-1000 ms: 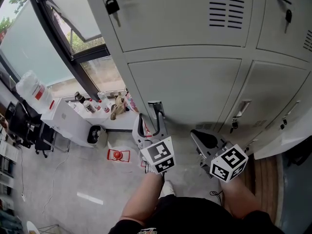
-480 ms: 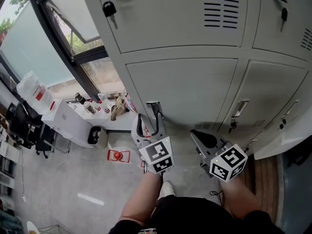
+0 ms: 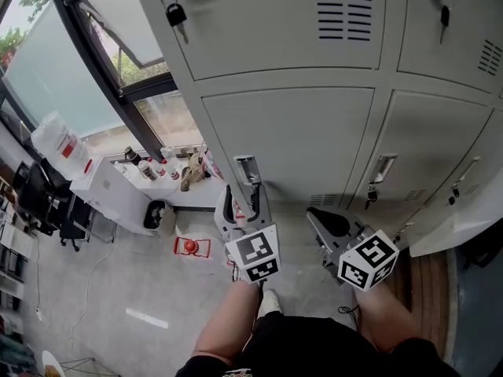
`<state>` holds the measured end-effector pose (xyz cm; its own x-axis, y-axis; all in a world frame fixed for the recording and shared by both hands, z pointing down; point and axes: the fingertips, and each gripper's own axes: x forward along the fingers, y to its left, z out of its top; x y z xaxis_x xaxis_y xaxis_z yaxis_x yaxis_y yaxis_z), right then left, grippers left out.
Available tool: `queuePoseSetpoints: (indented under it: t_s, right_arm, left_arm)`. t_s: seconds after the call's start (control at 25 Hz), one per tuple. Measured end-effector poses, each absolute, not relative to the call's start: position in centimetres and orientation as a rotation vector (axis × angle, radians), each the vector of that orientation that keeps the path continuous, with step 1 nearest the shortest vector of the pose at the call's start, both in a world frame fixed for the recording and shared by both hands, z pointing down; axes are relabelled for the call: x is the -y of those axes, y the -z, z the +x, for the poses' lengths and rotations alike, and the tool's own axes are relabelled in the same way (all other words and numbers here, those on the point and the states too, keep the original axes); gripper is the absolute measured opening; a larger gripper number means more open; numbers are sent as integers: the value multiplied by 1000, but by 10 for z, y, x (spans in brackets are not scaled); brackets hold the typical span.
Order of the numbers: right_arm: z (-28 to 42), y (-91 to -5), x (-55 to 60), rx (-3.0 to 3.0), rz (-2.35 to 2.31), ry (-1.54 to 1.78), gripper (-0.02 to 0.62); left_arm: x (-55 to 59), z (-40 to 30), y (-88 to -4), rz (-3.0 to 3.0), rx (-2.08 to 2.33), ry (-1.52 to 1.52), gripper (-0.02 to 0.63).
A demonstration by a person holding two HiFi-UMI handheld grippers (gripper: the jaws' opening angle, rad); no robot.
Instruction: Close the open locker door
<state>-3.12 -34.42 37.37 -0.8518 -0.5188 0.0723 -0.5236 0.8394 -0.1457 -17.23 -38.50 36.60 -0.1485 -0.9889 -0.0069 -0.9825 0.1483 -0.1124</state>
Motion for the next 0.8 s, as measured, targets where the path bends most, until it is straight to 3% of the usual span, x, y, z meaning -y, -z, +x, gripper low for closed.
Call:
queuePoseSetpoints:
  t_s: [0.8]
  right_arm:
    - [9, -385, 260, 2972, 767, -235, 54]
  left_arm:
    - [278, -101, -375, -2135, -2225, 196, 244]
